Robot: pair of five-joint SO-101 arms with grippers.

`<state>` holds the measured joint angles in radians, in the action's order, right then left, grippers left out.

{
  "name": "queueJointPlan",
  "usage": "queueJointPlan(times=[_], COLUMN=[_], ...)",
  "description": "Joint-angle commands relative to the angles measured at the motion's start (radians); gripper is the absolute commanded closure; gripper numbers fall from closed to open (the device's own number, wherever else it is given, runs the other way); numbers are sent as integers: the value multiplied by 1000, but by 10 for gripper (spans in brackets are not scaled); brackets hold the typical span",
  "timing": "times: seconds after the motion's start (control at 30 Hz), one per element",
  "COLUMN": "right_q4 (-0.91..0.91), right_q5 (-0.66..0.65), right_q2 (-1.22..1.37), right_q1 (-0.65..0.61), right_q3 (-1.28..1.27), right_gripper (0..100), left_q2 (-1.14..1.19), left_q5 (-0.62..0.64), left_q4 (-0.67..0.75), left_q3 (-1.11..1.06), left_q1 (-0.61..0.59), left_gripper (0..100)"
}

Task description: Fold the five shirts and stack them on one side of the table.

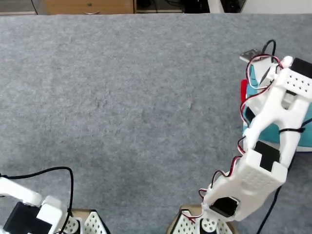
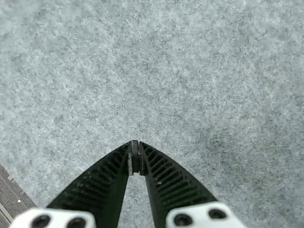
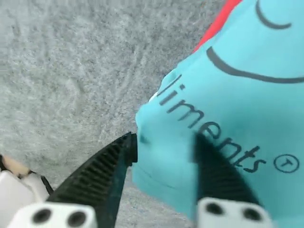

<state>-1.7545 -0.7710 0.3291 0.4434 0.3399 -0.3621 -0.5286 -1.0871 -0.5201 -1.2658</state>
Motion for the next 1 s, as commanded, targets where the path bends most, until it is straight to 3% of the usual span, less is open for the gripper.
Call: queueJointPlan(times=[0.0, 0.17, 0.43, 0.63, 0.97], right_q4=[2, 51, 356, 589, 779], right_q5=[74, 78, 71, 71, 75], right_q2=[-59, -56, -48, 68, 255], right_q1=[-31, -31, 44, 139, 168], right_q3=[93, 133, 131, 142, 193], right_gripper=[627, 656, 998, 997, 997], left_q2=[-39, -39, -41, -41, -41], left_q5=[-5, -5, -5, -5, -6], left_q4=[5, 5, 5, 5, 5], left_q3=[8, 14, 17, 17, 17], left_q1=[11, 12, 11, 11, 11], left_gripper=[981, 981, 981, 981, 981])
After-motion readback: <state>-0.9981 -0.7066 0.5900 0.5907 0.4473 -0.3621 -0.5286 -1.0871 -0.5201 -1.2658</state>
